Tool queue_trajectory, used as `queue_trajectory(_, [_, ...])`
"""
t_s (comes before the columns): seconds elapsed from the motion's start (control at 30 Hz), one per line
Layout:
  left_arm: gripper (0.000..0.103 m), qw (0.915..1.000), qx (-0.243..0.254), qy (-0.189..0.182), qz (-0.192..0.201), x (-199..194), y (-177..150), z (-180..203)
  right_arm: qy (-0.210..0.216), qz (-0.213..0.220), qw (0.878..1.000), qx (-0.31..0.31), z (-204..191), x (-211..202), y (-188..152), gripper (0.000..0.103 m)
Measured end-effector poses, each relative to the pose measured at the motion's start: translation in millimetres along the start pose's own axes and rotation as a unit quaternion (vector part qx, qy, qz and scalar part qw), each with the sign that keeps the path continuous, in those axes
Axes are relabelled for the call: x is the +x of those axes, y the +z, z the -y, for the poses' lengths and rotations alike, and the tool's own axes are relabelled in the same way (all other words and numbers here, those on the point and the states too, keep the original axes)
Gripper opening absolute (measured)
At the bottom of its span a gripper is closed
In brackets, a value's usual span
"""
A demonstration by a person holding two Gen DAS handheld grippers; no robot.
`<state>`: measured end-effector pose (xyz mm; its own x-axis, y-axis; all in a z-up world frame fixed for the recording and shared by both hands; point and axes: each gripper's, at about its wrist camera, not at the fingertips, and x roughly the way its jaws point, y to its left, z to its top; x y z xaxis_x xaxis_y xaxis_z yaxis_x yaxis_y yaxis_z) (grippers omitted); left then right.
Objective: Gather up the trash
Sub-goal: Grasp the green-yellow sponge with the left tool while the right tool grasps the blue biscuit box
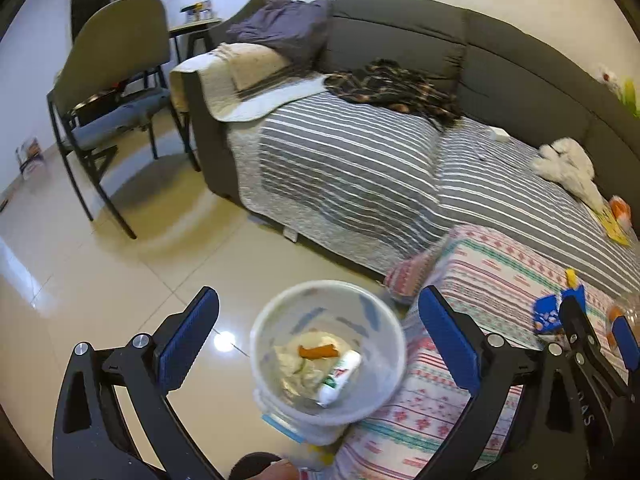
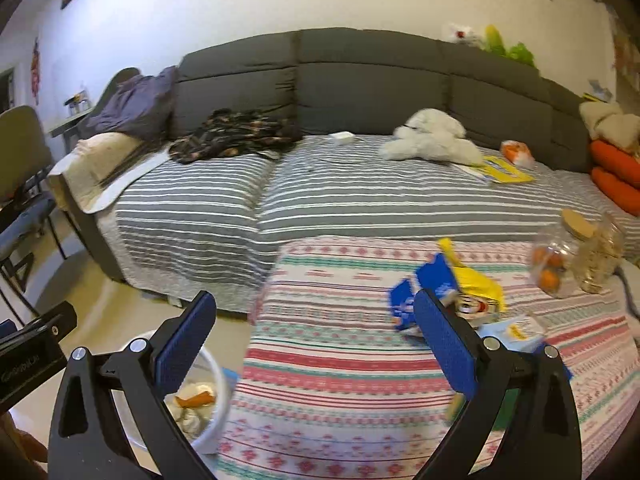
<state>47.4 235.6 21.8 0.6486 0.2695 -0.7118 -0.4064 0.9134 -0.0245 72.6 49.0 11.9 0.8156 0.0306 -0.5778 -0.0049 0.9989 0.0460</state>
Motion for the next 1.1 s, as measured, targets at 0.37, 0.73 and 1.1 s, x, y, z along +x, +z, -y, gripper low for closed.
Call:
queue_trajectory(0.37, [0.096,0.9983,0.05,-0.028,-0.005,-7.6,-18.0,78.7,-0.044,-0.008,0.999,0.021,79.2,1.6,-4.8,0.096])
queue_trajectory(0.73, [0.096,0.989,0.109,-0.082,-0.057,0.2,-57.7,170.8,-0.108,-0.026,0.993,0.028,188.5,-7.0,-21.3,0.096])
queue_trajectory(1.1, [0.096,0.9574,0.129,-0.163,-0.2,27.3,-129.1,245.7,-0.138,-0.075,0.982,0.105,299.5,-0.9,-50.7,0.096])
